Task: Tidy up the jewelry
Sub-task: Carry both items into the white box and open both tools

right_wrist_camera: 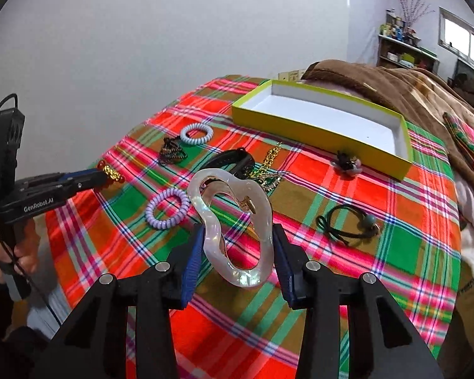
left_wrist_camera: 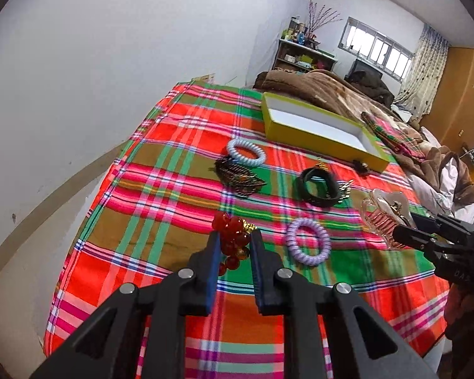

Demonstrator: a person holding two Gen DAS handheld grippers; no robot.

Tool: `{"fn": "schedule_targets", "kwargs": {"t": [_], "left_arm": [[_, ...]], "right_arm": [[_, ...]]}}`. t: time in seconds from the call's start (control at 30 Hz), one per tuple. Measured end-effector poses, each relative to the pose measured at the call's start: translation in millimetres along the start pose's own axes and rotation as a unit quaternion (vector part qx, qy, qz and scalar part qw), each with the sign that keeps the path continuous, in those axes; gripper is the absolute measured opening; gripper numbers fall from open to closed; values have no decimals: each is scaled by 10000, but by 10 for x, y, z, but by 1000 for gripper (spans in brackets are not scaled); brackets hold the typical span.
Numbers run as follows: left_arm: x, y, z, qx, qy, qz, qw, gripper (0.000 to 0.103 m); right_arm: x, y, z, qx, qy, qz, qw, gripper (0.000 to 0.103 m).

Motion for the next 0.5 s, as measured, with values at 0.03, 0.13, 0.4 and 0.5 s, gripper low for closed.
{"fn": "schedule_targets", "kwargs": {"t": [0.03, 0.13, 0.4, 0.5], "left_arm": [[-16, 4, 23, 11, -21, 9, 10000, 19], [-69, 39, 111, 44, -122, 43, 9999, 19], [-71, 289, 363, 245, -274, 151, 9992, 8], [-2, 368, 424, 199, -448, 107, 9987, 8]], "right_arm": [[-33, -1, 16, 49, -32, 32, 10000, 43], [-117, 13, 79, 165, -118, 111, 9997, 43], [-283, 146, 338, 431, -356, 300, 9980, 43], [-304, 198, 428, 483, -411, 348, 9974, 43]]}}
Point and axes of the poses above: each gripper's, at about its wrist camera, not at the fingertips, and x roughly the way its jaws point, z to its right, y to its top, the point moved 9 cm from there along x, roughly the way its jaws point, and after that the axes turned 4 degrees about -z, right-handed, at the moved point
